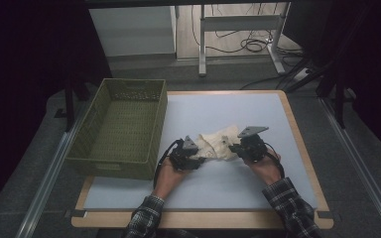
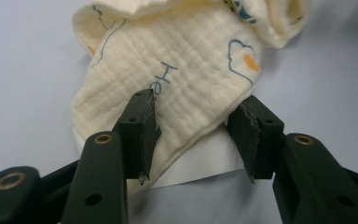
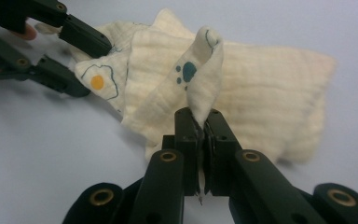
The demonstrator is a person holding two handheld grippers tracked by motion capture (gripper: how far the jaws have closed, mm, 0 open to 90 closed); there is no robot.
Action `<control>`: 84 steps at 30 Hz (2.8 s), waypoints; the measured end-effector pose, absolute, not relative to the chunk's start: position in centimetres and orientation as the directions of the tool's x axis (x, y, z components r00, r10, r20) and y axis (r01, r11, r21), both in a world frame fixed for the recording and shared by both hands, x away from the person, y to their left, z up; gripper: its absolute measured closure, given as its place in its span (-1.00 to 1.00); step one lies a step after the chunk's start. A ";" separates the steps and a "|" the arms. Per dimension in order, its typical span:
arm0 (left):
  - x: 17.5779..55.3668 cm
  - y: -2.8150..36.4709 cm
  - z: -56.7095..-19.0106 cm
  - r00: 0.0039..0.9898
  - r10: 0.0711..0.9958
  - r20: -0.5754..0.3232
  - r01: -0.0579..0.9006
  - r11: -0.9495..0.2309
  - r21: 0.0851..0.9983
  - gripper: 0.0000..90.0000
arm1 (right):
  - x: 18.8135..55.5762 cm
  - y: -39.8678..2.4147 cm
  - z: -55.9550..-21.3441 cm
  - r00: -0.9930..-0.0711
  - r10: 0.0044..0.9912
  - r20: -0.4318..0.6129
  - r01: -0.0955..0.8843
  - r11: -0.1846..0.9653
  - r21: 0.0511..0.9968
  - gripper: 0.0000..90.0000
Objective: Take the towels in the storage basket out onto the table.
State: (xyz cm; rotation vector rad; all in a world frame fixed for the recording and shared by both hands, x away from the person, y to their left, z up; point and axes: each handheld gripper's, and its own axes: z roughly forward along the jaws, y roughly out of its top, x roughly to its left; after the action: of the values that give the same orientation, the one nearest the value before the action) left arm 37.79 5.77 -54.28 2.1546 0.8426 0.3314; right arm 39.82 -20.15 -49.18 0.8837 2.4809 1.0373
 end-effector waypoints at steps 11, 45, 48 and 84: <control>37.8 5.7 -54.3 0.754 0.655 -0.038 0.455 -0.481 0.749 0.09 | 37.1 -26.5 -49.3 -0.717 0.697 0.011 0.478 0.480 0.736 0.84; 36.5 7.1 -54.1 0.665 0.744 -0.062 0.528 -0.409 0.745 0.05 | 40.9 -14.9 -50.2 -0.814 0.579 0.038 0.425 0.551 0.718 0.39; 36.4 7.1 -54.2 0.661 0.749 -0.050 0.522 -0.410 0.748 0.18 | 41.4 -14.2 -51.4 -0.805 0.592 -0.033 0.421 0.611 0.671 0.50; 34.9 6.8 -52.9 0.657 0.753 -0.042 0.518 -0.410 0.751 0.50 | 43.3 -31.9 -48.3 -0.532 0.846 0.027 0.591 0.348 0.728 0.87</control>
State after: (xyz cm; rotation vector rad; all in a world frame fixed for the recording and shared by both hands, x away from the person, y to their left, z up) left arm 34.92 6.79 -52.93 2.1045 0.9813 0.3916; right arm 43.31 -31.90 -48.30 1.2670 2.2625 0.9974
